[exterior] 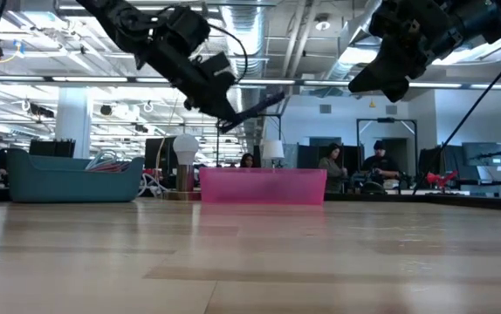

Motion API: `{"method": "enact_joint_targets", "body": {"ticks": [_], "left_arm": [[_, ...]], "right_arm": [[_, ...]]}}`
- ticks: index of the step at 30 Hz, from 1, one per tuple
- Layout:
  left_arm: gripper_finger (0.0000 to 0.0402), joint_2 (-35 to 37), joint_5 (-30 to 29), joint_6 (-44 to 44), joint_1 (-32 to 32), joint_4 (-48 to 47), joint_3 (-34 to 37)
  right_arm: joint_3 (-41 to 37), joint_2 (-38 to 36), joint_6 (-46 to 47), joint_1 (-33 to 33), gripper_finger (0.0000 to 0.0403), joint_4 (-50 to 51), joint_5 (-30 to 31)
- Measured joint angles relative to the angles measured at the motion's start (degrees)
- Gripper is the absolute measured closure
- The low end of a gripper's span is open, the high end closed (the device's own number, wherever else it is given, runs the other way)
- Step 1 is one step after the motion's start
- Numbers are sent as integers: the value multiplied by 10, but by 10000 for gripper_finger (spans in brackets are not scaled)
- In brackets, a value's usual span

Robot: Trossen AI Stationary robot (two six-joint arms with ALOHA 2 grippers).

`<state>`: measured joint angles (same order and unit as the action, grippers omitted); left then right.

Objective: Pick & Place USB Port
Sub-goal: Put the black and violet USB cable into the pink bin

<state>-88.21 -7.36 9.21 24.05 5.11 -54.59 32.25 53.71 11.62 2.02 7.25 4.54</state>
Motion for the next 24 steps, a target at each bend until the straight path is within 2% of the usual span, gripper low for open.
{"method": "enact_joint_targets", "body": {"ticks": [24], "left_arm": [[370, -129, -14, -52, 21, 81, -1]], "right_arm": [[0, 0, 0, 0, 392, 0, 0]]}}
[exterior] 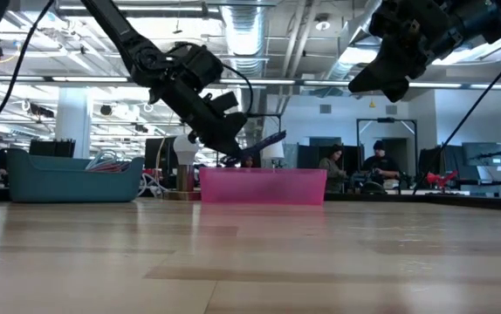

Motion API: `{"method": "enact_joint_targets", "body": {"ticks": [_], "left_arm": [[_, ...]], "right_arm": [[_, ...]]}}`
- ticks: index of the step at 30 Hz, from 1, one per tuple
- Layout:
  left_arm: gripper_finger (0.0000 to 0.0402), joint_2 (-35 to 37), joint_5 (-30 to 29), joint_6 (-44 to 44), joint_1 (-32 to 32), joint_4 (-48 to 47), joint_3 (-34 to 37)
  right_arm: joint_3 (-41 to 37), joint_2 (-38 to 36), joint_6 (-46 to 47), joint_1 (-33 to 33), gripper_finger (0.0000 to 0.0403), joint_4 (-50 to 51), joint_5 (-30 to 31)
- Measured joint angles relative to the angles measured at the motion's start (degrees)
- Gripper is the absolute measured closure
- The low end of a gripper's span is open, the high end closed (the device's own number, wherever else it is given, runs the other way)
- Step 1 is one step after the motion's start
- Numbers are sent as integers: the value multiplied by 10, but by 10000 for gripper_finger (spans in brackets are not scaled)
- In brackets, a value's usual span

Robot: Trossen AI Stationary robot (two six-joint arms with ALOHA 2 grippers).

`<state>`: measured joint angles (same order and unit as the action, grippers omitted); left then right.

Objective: Pick & Place USB Port
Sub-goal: Put the black and violet USB cable into the pink bin, then return to Home Position

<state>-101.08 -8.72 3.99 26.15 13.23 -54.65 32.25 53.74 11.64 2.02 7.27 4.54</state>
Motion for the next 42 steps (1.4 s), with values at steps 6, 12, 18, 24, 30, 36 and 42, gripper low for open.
{"method": "enact_joint_targets", "body": {"ticks": [6, 12, 18, 24, 30, 36, 42], "left_arm": [[370, -20, 0, -5, 0, 16, 0], [352, -22, 0, -13, 0, 19, 0], [280, -22, 0, -13, 0, 24, 0], [261, -15, 4, -19, -4, 22, 0], [286, 70, 46, 21, -37, 3, 1], [309, 209, 53, 83, -102, -50, 1], [323, 335, 52, 109, -150, -118, 1]], "right_arm": [[0, 0, 0, 0, 392, 0, 0], [0, 0, 0, 0, 392, 0, 0], [0, 0, 0, 0, 392, 0, 0], [0, 0, 0, 0, 392, 0, 0], [0, -12, 0, -4, 392, -1, 0], [0, -48, -49, -29, 392, -4, 0], [0, -111, -92, -46, 392, -6, 0]]}}
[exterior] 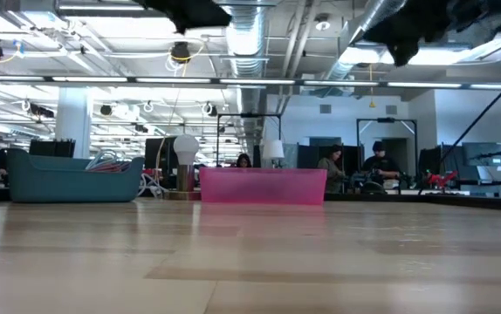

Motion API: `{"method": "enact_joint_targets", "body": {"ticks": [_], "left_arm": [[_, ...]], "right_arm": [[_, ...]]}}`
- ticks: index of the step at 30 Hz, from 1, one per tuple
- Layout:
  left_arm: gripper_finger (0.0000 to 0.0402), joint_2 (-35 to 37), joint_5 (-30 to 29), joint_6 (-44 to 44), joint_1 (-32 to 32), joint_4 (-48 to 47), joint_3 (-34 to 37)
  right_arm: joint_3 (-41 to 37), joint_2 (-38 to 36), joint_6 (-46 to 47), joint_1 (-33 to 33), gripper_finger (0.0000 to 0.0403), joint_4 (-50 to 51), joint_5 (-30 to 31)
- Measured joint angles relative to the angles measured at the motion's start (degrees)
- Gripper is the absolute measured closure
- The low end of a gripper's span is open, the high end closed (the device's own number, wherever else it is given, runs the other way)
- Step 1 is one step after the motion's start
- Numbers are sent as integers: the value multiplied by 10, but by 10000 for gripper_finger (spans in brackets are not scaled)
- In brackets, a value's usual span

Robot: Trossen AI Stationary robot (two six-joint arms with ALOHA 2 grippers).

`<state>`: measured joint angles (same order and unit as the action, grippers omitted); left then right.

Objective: Pick & Place USB Port
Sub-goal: Return to Home Position

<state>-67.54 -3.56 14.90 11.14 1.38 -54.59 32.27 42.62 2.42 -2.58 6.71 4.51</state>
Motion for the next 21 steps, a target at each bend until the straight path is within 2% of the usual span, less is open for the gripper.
{"method": "enact_joint_targets", "body": {"ticks": [10, 21], "left_arm": [[364, 160, -2, -1, -62, -16, 82], [393, 329, -2, -5, -142, -13, 182]], "right_arm": [[0, -128, -26, -23, 392, 2, 0], [0, -215, -30, -23, 392, 47, 0]]}}
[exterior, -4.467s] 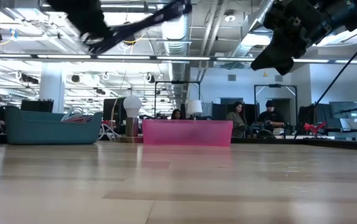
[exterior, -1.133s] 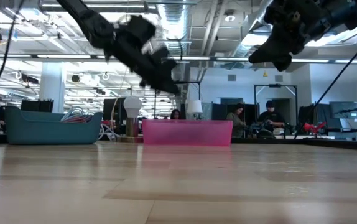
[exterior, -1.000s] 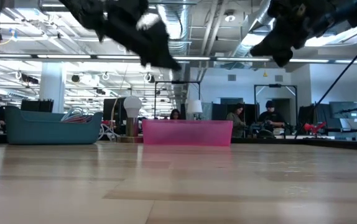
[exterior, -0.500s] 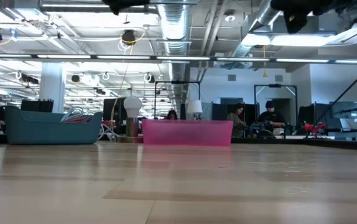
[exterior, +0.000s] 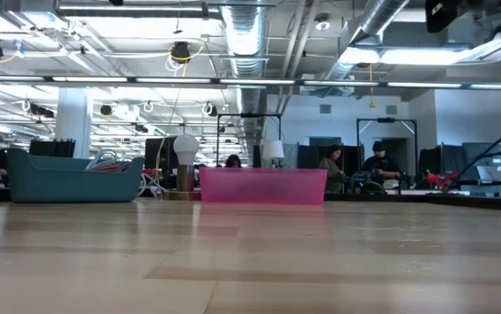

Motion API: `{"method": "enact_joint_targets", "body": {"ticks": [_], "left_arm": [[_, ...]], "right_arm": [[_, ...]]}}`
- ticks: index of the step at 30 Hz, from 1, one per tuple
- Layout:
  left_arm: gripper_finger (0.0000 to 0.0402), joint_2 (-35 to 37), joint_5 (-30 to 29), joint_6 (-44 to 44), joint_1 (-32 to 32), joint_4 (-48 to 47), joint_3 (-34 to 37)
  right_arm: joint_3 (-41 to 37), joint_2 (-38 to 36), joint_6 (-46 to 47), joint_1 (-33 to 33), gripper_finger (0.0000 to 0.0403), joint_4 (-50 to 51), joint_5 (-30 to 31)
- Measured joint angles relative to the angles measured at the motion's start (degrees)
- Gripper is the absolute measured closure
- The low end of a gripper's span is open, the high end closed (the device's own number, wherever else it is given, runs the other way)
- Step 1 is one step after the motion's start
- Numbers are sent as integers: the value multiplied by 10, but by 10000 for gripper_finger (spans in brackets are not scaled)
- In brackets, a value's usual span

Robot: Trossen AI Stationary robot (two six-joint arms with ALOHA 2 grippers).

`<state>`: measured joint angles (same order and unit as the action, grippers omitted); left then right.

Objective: Pick & Place USB Port
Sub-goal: Return to Home Position

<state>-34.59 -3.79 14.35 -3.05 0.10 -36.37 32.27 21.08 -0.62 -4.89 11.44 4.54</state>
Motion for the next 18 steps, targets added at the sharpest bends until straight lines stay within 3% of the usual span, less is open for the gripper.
{"method": "enact_joint_targets", "body": {"ticks": [18], "left_arm": [[394, 204, 0, -2, -47, 4, 125]], "right_arm": [[0, -84, -25, 0, 392, 48, 0]]}}
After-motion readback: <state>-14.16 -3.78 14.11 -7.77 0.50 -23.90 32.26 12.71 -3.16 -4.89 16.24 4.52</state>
